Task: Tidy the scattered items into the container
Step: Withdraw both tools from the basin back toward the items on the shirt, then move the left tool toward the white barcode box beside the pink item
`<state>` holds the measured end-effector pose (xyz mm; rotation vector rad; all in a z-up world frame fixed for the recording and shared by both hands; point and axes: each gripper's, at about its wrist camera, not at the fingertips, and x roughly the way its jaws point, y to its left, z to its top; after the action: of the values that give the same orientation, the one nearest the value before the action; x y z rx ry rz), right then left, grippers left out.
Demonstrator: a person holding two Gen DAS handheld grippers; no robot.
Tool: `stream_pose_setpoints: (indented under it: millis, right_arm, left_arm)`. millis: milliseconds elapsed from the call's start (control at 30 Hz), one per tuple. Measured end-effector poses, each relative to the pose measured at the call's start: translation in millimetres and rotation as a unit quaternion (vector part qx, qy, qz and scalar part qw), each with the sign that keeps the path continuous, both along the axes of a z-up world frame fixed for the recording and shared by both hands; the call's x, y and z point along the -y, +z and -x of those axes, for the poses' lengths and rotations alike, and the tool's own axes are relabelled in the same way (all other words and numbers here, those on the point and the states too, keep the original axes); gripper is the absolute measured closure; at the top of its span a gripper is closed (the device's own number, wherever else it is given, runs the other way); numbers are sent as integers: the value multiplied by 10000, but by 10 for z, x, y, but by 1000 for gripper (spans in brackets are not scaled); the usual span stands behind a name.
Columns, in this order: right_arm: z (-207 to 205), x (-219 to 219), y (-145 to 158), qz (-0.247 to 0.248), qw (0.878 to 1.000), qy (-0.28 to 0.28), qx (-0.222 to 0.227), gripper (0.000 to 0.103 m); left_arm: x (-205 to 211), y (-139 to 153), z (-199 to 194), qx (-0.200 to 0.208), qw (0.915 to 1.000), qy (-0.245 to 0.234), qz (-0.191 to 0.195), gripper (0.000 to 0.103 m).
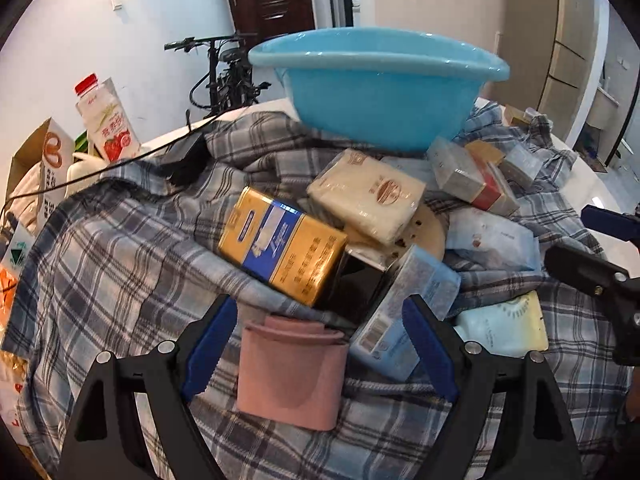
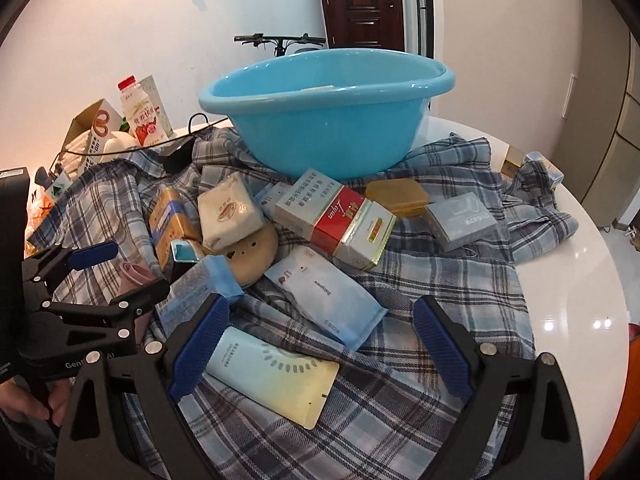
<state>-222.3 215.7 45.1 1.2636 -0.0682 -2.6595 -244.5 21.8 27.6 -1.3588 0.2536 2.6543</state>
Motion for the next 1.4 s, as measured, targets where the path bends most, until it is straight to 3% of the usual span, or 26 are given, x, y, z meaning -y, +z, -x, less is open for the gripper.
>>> stream_pose_setpoints:
  millis: [133, 233, 333, 433, 500, 733, 1000, 1400]
  right_arm:
    - [-5, -87, 11, 341, 9988, -12, -344, 10]
    - [-101, -211, -10, 964, 9902, -176, -999, 10]
    - [-133, -281, -106, 1151, 9853, -416, -1188, 10]
    - [-98, -295, -147, 965, 9878, -461, -1130, 10]
    - [-75, -299, -156, 911, 9885, -510, -1096, 10]
    - [-73, -209, -226, 723, 9917, -288, -1019, 10]
    - [-78, -95, -263, 466, 9939, -121, -992, 10]
    - [-87, -125, -246, 508, 9936, -162, -994, 10]
  left_arm:
    - [17, -28, 60, 79, 9998, -65, -198, 16]
    - [47, 16, 40, -262, 9993, -20, -251, 16]
    - [136, 84, -76, -765, 9956, 25, -550, 16]
    - [161, 152, -155, -1308, 9909, 182, -241, 16]
    - [125, 150, -156, -1450, 9892, 206, 107, 16]
    - [30, -103, -23, -602, 9979, -162, -180, 16]
    - [-8, -151, -72, -557, 9979, -200, -271, 16]
    - [136, -184, 21, -466, 9972, -29, -578, 16]
